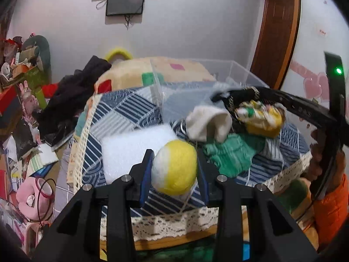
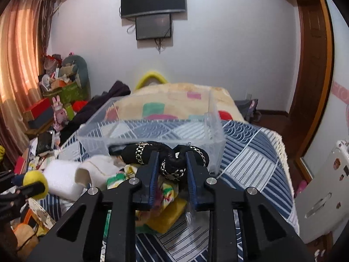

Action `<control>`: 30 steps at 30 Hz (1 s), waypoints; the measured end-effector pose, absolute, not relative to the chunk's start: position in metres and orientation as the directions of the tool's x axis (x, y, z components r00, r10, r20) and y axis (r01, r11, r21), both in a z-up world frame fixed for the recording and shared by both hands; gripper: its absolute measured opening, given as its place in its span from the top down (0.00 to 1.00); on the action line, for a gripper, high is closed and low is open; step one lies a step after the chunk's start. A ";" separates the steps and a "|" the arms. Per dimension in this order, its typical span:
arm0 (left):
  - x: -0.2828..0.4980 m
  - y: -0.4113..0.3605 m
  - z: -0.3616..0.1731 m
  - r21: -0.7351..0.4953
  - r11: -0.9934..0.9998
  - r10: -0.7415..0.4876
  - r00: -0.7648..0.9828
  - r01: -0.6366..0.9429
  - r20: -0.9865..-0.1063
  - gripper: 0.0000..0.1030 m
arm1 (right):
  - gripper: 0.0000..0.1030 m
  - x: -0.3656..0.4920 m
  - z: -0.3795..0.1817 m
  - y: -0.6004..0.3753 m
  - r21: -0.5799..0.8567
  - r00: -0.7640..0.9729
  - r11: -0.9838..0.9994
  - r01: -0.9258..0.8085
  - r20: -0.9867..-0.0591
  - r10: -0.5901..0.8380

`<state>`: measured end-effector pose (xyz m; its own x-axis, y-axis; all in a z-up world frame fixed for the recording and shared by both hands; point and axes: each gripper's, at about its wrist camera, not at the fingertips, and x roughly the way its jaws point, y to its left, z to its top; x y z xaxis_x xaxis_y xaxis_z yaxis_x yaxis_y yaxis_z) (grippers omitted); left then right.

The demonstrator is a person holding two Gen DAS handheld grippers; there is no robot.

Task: Organize soft objects
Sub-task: 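Grasp the yellow-white ball with left tool while right tool grasps the black strap bag, then drop the ball into the clear box with left tool while right tool drops the black bag in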

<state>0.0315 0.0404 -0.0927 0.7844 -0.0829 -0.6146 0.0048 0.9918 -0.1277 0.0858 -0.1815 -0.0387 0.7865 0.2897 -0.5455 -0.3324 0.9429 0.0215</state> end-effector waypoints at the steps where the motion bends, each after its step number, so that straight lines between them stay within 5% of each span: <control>1: 0.033 0.042 -0.089 -0.132 0.991 -0.084 0.791 0.004 -0.605 0.64 | 0.79 0.084 -0.035 -0.182 0.020 0.795 0.943 -0.331 -0.533 0.290; 16: 0.087 0.043 -0.038 -0.139 0.990 -0.089 0.868 0.023 -0.488 0.64 | 0.80 0.085 0.007 -0.186 0.023 0.868 0.949 -0.314 -0.397 0.297; 30: 0.167 0.038 -0.038 -0.133 0.990 -0.114 0.839 0.050 -0.532 0.64 | 0.79 0.121 -0.002 -0.171 0.023 0.865 0.949 -0.314 -0.405 0.296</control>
